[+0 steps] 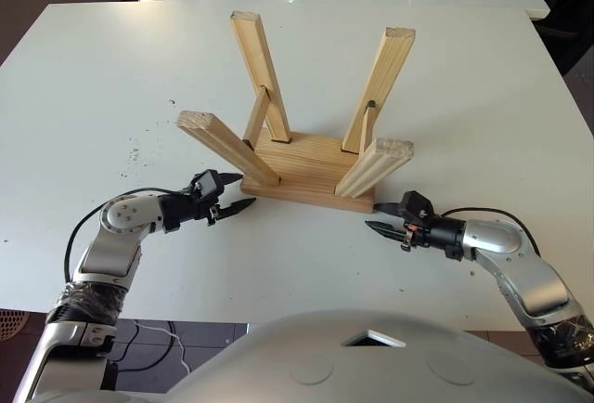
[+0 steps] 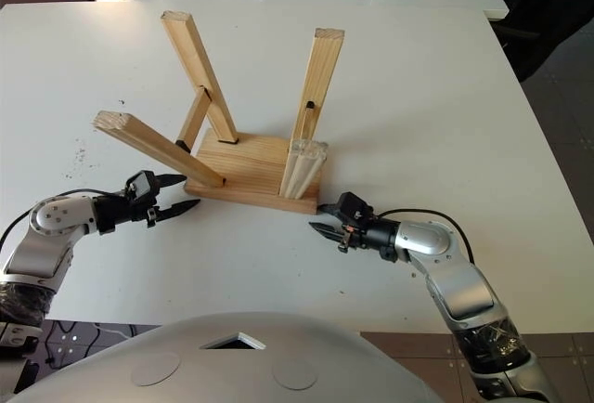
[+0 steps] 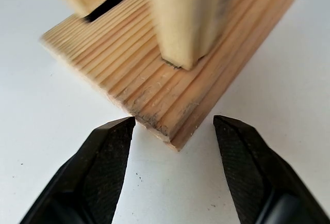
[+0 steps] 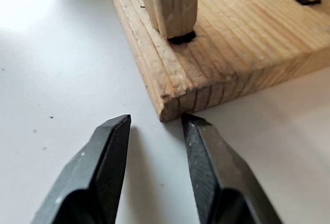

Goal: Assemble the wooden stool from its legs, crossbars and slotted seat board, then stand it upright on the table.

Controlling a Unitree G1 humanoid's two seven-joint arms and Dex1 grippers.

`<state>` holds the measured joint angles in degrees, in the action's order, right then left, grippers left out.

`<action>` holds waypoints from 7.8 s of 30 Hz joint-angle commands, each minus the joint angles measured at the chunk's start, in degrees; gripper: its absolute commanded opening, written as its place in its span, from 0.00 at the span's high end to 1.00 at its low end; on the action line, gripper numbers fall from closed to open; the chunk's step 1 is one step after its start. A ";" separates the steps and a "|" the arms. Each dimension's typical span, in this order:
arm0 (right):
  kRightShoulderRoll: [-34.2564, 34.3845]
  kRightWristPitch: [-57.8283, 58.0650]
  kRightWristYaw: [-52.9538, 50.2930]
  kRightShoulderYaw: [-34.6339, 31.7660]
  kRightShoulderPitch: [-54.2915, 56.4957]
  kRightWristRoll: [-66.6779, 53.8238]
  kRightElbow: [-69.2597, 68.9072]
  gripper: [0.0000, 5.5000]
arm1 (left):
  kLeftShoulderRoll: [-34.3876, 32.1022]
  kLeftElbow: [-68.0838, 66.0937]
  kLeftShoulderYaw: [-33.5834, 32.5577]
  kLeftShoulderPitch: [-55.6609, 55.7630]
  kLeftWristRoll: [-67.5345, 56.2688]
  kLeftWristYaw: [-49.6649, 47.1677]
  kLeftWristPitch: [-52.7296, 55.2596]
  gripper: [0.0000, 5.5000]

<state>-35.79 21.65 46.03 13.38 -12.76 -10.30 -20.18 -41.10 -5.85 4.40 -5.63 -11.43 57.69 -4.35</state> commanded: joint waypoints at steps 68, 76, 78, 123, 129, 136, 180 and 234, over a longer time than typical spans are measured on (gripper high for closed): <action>-11.60 -15.65 18.09 -10.54 -5.88 -3.02 -0.02 0.47 | -2.71 12.12 -3.63 -13.57 2.26 5.58 -0.94 0.37; -8.25 -20.22 17.10 -5.01 -1.52 0.06 5.95 0.47 | 0.72 4.83 0.03 -9.64 4.01 3.02 -8.11 0.37; -7.93 -20.62 17.04 -4.40 -1.16 0.13 6.55 0.47 | 0.47 4.68 1.05 -9.72 3.56 3.98 -8.61 0.37; -20.14 44.11 21.25 -32.17 20.14 -50.74 -11.74 0.69 | -17.17 34.79 -18.17 14.74 -46.69 10.41 68.39 0.69; -31.57 68.90 23.86 -26.29 49.72 -71.44 9.37 0.72 | -27.96 21.61 -17.22 38.27 -66.50 12.57 90.24 0.69; -41.85 70.84 23.77 -7.32 70.85 -92.55 22.29 0.74 | -46.25 12.19 2.47 57.79 -90.13 16.82 96.84 0.70; -24.89 46.60 -23.42 -14.72 39.49 -102.70 21.13 0.33 | -26.37 -3.59 2.32 37.80 -95.01 -35.33 72.86 0.23; -2.49 -4.88 -13.50 -8.99 0.56 -9.63 -0.40 0.18 | 1.09 24.54 -3.58 -10.48 -20.57 -19.52 35.46 0.14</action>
<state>-38.60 16.94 32.24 5.13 -11.92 -21.16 -20.48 -39.47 21.25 1.89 -17.23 -34.50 38.22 31.68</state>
